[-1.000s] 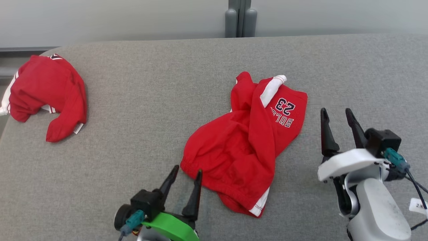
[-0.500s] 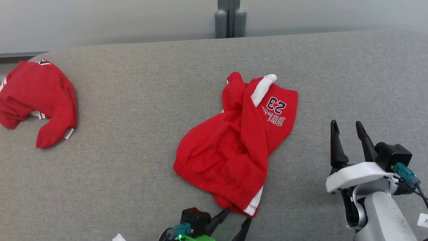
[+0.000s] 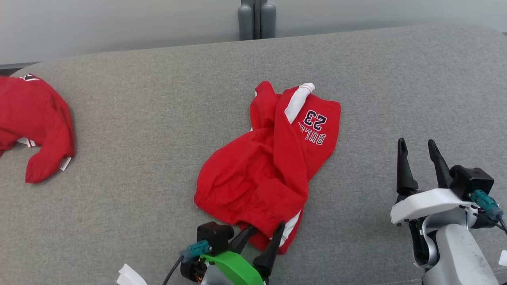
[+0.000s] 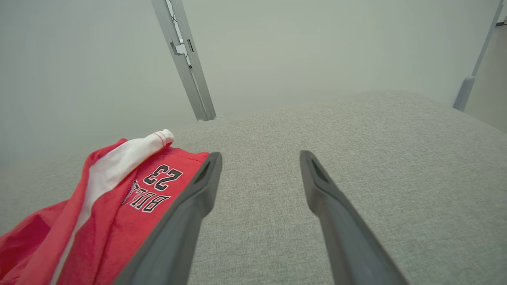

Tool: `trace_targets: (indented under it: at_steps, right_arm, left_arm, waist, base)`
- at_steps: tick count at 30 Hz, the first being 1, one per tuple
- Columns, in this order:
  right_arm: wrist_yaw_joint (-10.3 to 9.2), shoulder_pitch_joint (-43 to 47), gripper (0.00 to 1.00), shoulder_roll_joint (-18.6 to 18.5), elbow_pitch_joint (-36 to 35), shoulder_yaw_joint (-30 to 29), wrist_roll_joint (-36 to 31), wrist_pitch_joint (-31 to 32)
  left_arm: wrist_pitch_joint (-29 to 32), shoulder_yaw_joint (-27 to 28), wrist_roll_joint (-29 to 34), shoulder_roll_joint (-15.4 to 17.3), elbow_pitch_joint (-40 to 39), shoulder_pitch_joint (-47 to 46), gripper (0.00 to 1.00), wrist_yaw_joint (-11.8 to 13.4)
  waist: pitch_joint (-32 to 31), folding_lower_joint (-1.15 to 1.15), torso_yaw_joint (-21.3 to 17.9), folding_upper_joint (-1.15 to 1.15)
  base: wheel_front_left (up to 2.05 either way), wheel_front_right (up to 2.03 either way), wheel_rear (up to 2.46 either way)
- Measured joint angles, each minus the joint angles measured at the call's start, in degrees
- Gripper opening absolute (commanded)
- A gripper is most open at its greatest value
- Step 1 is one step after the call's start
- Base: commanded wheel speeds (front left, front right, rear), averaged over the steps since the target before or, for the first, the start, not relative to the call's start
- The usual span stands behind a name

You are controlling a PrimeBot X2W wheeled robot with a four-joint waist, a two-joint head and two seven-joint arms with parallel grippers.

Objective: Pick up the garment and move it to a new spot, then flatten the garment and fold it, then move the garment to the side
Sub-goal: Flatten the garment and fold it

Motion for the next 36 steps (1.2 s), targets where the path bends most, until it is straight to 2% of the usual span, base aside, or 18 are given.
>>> trace_targets:
  at_steps: [2, 3, 7, 14, 22, 29, 36]
  right_arm:
    - [0.0, 0.0, 1.0, 0.0, 0.0, -0.1, -0.1, 0.0]
    - [0.0, 0.1, 1.0, 0.0, 0.0, -0.1, -0.1, 0.0]
    - [0.0, 0.5, 1.0, 0.0, -0.1, -0.5, -0.1, 0.0]
    - [0.0, 1.2, 1.0, 0.0, -0.3, -0.9, -0.1, 0.0]
    - [0.0, 1.0, 1.0, 0.0, -0.1, 1.0, 0.7, 0.0]
    - [0.0, 0.4, 1.0, 0.0, -0.1, 1.6, 1.2, 0.0]
    - [0.0, -0.2, 1.0, 0.0, -0.1, 2.2, 2.1, 0.0]
  left_arm:
    - [-1.3, 0.0, 0.1, 0.0, 1.3, -1.0, 0.07, 0.6]
    - [-2.0, 0.1, 0.3, -0.1, 1.9, -1.4, 0.0, 0.9]
    - [-4.3, 1.4, 2.1, 1.1, 2.9, -3.7, 0.0, 2.2]
    - [-3.4, 3.7, 5.5, 8.7, 0.7, -11.0, 0.0, 2.5]
    - [2.3, 4.5, 6.9, 15.5, 2.3, -23.3, 0.0, 0.4]
    - [5.1, 3.4, 5.3, 17.9, 5.3, -33.1, 0.0, -0.7]
    - [5.2, 3.0, 2.0, 19.5, 11.9, -36.0, 0.0, -0.8]
  waist:
    - [-0.2, 0.0, -0.2, 0.0]
    - [-0.3, 0.0, -0.2, 0.0]
    - [-0.9, 0.0, -0.3, 0.0]
    - [-1.7, 0.0, 0.5, 0.0]
    - [-1.1, 0.0, -0.4, 0.0]
    - [0.8, 0.0, -2.7, 0.0]
    - [2.8, 0.0, -5.2, 0.0]
  base:
    - [0.0, 0.0, 0.0]
    - [0.0, 0.0, 0.0]
    - [0.0, 0.0, 0.0]
    - [0.0, 0.0, 0.0]
    - [0.0, 0.0, 0.0]
    - [0.0, 0.0, 0.0]
    - [0.0, 0.0, 0.0]
